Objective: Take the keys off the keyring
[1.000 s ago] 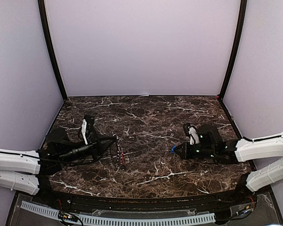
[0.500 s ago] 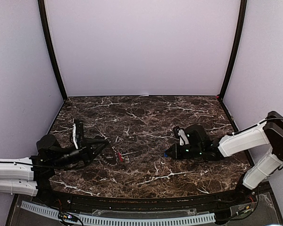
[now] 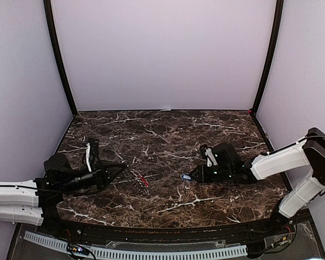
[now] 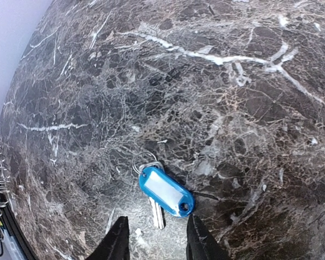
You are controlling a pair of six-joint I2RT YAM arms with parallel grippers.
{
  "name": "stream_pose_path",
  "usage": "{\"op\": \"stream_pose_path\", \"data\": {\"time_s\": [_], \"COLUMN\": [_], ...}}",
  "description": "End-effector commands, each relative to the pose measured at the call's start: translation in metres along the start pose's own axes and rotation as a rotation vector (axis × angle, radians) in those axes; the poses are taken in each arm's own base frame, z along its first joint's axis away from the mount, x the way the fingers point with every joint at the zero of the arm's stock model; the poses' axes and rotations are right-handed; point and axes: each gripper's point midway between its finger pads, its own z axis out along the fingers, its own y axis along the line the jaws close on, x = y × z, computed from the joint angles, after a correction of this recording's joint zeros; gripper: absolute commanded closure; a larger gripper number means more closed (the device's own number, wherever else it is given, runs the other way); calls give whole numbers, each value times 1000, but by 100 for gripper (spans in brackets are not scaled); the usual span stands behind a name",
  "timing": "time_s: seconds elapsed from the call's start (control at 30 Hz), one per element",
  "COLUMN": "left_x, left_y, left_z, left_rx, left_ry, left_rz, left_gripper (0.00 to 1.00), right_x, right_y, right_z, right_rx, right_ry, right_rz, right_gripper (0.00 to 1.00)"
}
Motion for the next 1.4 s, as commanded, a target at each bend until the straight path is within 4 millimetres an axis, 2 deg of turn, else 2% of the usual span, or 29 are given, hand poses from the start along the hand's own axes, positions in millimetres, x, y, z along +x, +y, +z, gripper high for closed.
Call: {"op": "stream_pose_path", "data": {"time_s": [0.0, 0.1, 0.2, 0.33, 0.47, 0.57, 0.73, 0.87, 1.1, 1.37], "left_x": [-20, -21, -23, -24, -24, -23, -23, -24, -23, -24], "left_y": [-16, -18, -20, -24, -31, -40, -57, -65, -70, -76], "left_z": [6, 10, 13, 15, 17, 19, 22, 23, 29, 40], "left_rx": [63, 79, 88, 110, 150, 202, 300, 358, 389, 428], "left_ry": [-32, -23, -23, -23, -15, 10, 23, 19, 40, 74], "left_rz": [-4, -4, -4, 2, 9, 19, 37, 43, 50, 61], "left_gripper": [100, 100, 100, 100, 100, 100, 100, 100, 100, 100], "right_x": [-33, -41, -43, -33, -12, 3, 17, 24, 35, 45], "right_y": [22, 53, 98, 158, 203, 227, 250, 257, 261, 269], "right_z": [-20, -39, -64, -98, -112, -119, -115, -108, -99, -99], "right_rx": [-65, -214, -443, -709, -853, -951, -1011, -1028, -1012, -1032], "right_ry": [-113, -154, -174, -167, -112, -68, -32, -21, -18, -4], "right_rz": [-54, -127, -208, -333, -432, -471, -494, -484, -483, -486], "right_gripper": [54, 41, 33, 29, 28, 28, 27, 27, 28, 45]}}
